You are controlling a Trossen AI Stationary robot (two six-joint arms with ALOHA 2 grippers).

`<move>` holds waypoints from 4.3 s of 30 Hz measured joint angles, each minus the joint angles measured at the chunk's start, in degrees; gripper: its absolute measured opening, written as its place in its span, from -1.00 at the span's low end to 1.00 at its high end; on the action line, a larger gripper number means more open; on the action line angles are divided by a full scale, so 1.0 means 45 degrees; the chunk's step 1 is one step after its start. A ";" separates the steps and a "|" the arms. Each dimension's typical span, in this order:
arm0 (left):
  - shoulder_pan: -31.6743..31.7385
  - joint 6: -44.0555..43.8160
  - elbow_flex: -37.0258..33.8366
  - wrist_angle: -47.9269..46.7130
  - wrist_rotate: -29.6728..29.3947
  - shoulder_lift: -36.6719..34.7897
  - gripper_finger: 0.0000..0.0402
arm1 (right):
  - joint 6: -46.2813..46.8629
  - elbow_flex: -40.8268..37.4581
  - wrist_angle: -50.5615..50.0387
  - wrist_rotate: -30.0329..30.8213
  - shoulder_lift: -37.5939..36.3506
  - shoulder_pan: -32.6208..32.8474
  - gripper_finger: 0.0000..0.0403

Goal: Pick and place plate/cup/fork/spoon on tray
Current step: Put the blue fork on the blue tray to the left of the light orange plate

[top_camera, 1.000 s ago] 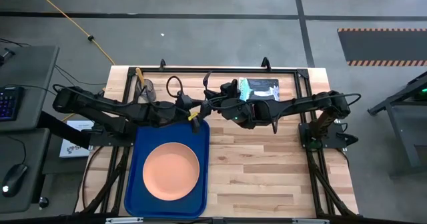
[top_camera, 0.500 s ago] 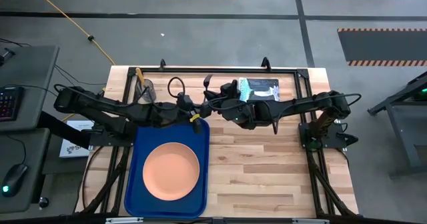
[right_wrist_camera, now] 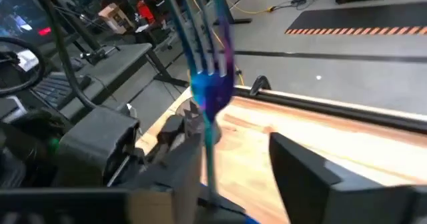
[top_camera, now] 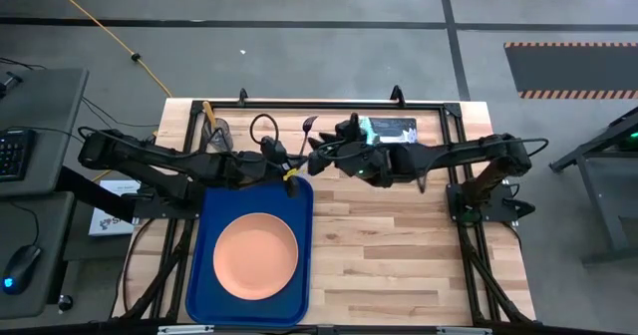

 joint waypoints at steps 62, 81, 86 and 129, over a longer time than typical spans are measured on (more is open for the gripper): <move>0.5404 0.8425 -0.0316 -1.4494 1.2721 0.5352 -0.95 | 0.2151 -0.0010 -0.6666 -0.1044 -0.1135 0.0092 0.17; 0.5406 0.8440 -0.0321 -1.4217 1.1660 0.5224 -0.50 | 0.2146 -0.0010 -0.6576 -0.1014 -0.1140 0.0092 0.17; 0.5693 0.8439 -0.0259 -1.4264 1.1624 0.4976 -0.40 | 0.2142 -0.0010 -0.6566 -0.0981 -0.1140 0.0092 0.17; 0.5846 -0.0918 -0.3602 -0.2984 0.7442 -1.0924 -1.00 | 0.1016 -0.4821 0.6098 -0.8235 0.2332 0.0196 -0.98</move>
